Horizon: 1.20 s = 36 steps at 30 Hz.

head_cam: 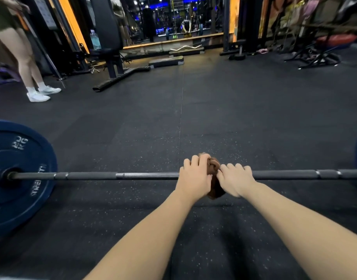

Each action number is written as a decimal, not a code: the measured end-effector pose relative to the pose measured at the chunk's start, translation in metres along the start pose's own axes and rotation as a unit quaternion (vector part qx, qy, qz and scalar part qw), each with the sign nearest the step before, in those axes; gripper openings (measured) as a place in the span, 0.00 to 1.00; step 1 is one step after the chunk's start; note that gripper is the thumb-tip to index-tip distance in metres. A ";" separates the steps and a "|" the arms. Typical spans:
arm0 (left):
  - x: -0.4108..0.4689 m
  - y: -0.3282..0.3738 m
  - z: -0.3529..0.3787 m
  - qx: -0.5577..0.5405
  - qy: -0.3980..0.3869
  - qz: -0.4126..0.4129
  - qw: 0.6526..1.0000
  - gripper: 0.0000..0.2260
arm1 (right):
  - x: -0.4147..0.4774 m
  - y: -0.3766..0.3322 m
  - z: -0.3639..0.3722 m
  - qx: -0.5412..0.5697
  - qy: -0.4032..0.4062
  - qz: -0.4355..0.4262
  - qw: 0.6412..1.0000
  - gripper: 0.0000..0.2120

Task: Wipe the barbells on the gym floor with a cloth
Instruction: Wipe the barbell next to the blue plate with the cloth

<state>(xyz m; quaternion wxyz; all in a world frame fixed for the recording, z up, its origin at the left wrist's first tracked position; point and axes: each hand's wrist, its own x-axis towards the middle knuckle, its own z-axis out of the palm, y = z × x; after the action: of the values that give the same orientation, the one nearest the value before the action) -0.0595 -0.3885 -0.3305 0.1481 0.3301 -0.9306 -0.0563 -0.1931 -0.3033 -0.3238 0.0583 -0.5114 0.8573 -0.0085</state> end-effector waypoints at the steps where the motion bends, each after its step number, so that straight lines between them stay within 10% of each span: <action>1: 0.000 0.002 0.001 0.005 -0.002 -0.001 1.000 0.26 | 0.001 0.001 -0.004 0.004 -0.020 -0.003 1.000 0.19; 9: -0.002 -0.041 -0.025 -0.008 -0.057 0.027 0.998 0.25 | 0.005 0.000 -0.011 -0.014 -0.067 -0.023 0.997 0.19; 20: -0.021 -0.128 -0.050 0.049 -0.038 -0.211 0.976 0.21 | 0.010 -0.005 -0.009 -0.031 -0.085 0.008 0.996 0.19; 36: -0.006 -0.035 -0.020 0.064 -0.049 -0.059 0.995 0.23 | 0.014 -0.006 -0.017 -0.067 -0.119 -0.016 0.991 0.25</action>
<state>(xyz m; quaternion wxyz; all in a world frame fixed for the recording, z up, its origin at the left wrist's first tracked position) -0.0277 -0.4119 -0.3200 0.0771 0.3898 -0.9174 -0.0211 -0.1968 -0.3194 -0.3074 0.1249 -0.5255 0.8345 0.1089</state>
